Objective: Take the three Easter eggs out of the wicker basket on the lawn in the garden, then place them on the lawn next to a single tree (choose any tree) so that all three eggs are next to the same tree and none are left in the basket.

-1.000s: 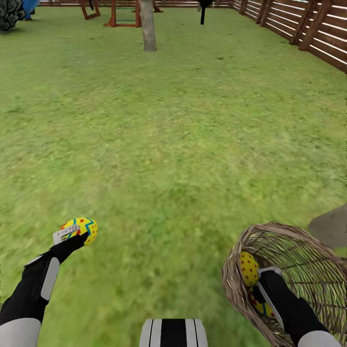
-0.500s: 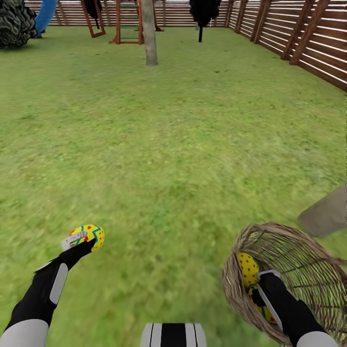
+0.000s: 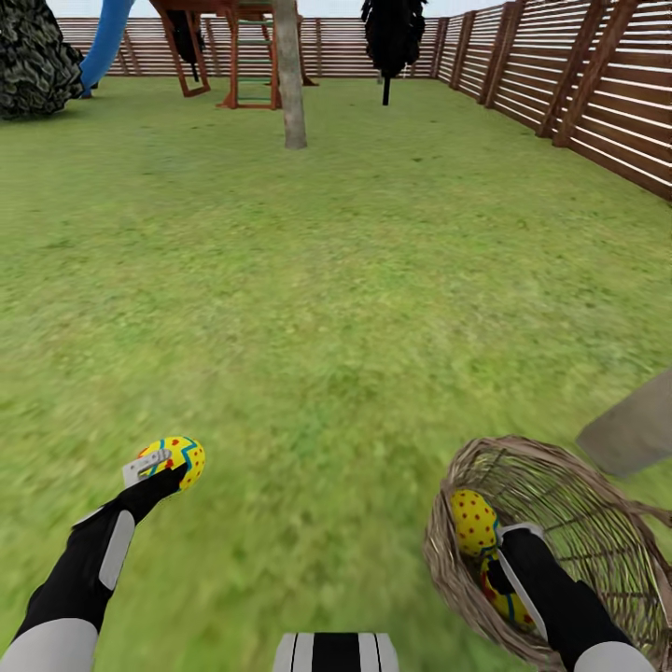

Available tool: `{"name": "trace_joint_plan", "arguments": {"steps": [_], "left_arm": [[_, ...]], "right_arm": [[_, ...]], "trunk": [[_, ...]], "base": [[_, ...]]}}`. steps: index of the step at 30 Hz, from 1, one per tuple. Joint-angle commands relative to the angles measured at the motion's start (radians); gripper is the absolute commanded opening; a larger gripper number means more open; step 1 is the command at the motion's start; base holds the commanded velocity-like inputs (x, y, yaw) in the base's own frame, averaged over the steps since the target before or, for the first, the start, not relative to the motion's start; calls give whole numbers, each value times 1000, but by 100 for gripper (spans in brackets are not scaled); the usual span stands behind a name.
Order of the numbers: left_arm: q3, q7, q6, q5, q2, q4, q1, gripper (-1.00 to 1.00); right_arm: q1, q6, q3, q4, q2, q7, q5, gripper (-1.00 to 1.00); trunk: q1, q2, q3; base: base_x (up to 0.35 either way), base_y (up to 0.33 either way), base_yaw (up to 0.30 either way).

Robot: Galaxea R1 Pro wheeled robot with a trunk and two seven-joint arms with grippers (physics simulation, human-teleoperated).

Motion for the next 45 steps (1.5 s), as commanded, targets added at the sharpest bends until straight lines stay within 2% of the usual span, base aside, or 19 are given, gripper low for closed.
{"name": "trace_joint_plan", "arguments": {"steps": [1, 12, 23, 31, 37, 45], "left_arm": [[3, -4, 6, 6, -1, 11, 0, -100], [1, -5, 7, 5, -25, 29, 0, -100], [1, -5, 6, 6, -26, 38, 0, -100], [1, -5, 6, 4, -42, 39, 0, -100], [1, -5, 6, 4, -44, 51, 0, -100], [-3, -5, 9, 4, -45, 53, 0, -100]], "right_arm": [[-1, 5, 4, 1, -1, -2, 2, -100], [-1, 5, 6, 4, 0, -2, 3, -100], [-1, 5, 7, 7, 2, -1, 3, -100], [-1, 5, 8, 7, 3, -2, 3, -100], [-1, 5, 9, 9, 3, -1, 5, -100], [-1, 5, 6, 9, 2, 0, 1, -100]], "trunk": [[0, 0, 3], [-5, 3, 46], [-10, 5, 88], [-13, 7, 119], [-16, 8, 142], [-20, 10, 173]], "base": [[133, 0, 0], [-45, 0, 0], [0, 0, 0], [-85, 0, 0], [0, 0, 152], [0, 0, -33]]}}
